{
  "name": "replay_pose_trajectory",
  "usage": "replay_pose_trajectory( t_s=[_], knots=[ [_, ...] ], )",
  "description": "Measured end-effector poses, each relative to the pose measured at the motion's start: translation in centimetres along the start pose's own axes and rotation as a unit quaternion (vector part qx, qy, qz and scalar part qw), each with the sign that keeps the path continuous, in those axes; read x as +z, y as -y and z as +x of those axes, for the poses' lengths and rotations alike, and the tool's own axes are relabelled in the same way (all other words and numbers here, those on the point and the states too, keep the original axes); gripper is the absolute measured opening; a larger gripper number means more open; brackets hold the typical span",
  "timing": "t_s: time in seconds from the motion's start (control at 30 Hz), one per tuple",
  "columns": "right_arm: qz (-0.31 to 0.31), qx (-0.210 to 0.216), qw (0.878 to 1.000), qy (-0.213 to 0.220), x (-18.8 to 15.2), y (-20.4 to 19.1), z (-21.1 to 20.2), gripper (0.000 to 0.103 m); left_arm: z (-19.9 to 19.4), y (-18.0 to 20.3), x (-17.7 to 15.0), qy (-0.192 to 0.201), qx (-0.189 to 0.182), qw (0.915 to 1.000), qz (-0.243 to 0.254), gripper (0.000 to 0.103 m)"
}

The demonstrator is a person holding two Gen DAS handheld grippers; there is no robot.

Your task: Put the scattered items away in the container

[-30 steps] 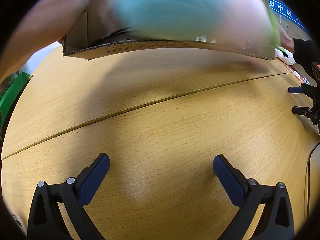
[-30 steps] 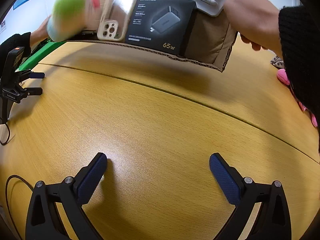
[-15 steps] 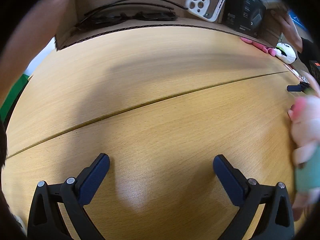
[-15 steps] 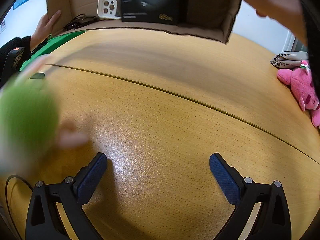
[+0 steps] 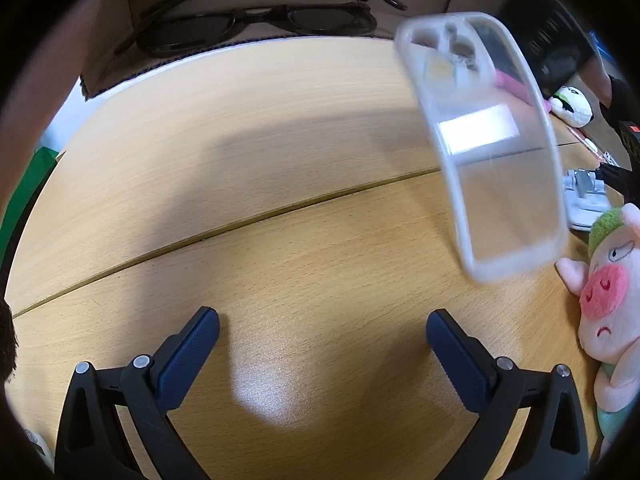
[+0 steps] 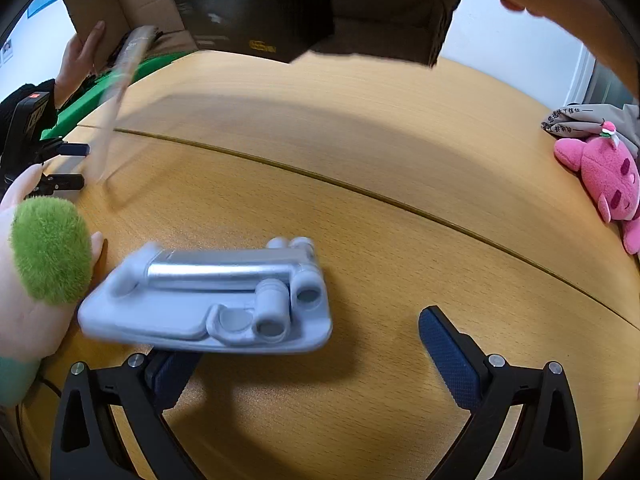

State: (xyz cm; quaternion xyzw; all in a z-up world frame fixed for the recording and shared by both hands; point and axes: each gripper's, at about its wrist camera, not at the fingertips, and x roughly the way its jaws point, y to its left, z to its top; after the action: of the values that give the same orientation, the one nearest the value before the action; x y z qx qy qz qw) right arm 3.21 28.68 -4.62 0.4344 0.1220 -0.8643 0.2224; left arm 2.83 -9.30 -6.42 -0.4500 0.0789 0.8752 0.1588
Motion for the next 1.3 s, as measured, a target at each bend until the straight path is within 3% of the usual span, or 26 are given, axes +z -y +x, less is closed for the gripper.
replay_pose_trajectory(
  t_s=[1.3],
  knots=[
    [0.0, 0.0, 1.0, 0.001, -0.3, -0.8, -0.3, 0.103, -0.3, -0.9, -1.7, -0.001, 0.006, 1.0, -0.006, 0.103]
  ],
)
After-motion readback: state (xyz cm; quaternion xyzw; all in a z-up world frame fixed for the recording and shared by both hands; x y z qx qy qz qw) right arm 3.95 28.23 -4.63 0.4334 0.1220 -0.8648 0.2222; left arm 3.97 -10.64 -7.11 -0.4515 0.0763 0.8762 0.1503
